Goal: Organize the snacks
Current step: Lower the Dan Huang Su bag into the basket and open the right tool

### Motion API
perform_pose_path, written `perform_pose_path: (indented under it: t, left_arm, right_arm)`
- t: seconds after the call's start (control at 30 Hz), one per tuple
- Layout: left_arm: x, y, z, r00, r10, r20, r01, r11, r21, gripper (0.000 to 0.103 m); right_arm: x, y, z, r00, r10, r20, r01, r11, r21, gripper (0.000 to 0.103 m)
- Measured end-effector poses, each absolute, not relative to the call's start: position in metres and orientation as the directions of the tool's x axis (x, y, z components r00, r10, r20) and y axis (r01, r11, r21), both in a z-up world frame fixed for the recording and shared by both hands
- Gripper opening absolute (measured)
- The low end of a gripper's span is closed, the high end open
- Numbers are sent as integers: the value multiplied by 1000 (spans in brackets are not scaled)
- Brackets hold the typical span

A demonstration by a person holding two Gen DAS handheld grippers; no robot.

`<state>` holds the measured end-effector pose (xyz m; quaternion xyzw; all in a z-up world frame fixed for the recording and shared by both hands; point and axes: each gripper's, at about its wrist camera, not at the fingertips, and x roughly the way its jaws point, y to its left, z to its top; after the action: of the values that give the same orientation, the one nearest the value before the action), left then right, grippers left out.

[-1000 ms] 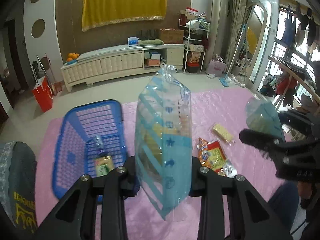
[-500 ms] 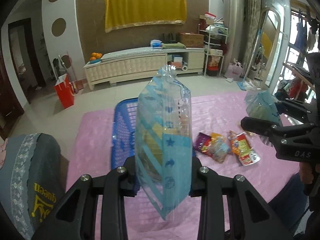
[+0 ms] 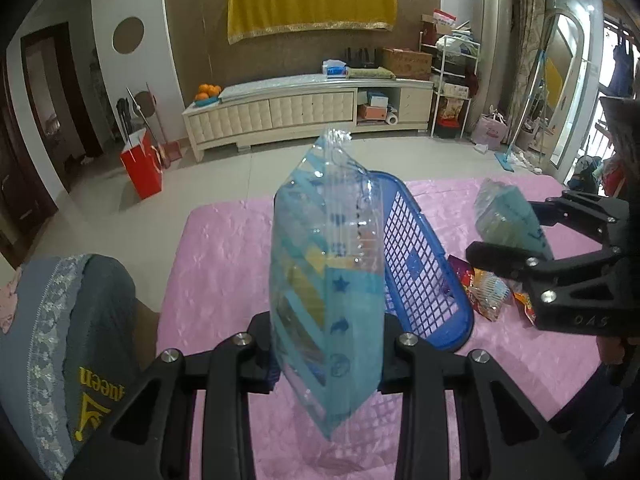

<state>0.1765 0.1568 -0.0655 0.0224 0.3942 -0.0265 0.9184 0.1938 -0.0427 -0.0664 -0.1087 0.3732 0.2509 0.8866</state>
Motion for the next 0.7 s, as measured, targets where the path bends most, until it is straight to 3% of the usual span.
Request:
perform_pose_path:
  t: [0.47,0.7]
  left_arm:
    - [232,170,-96,674,-41,-737,48,999,-11,31]
    - [250,174,-98,674,-37,-738,27,999,-25,31]
  right_arm:
    - [264,-6,-110,559,287,-778,-536,841,-75,70]
    - [286,4,-117,622,255,-741,-529,834,-157,71]
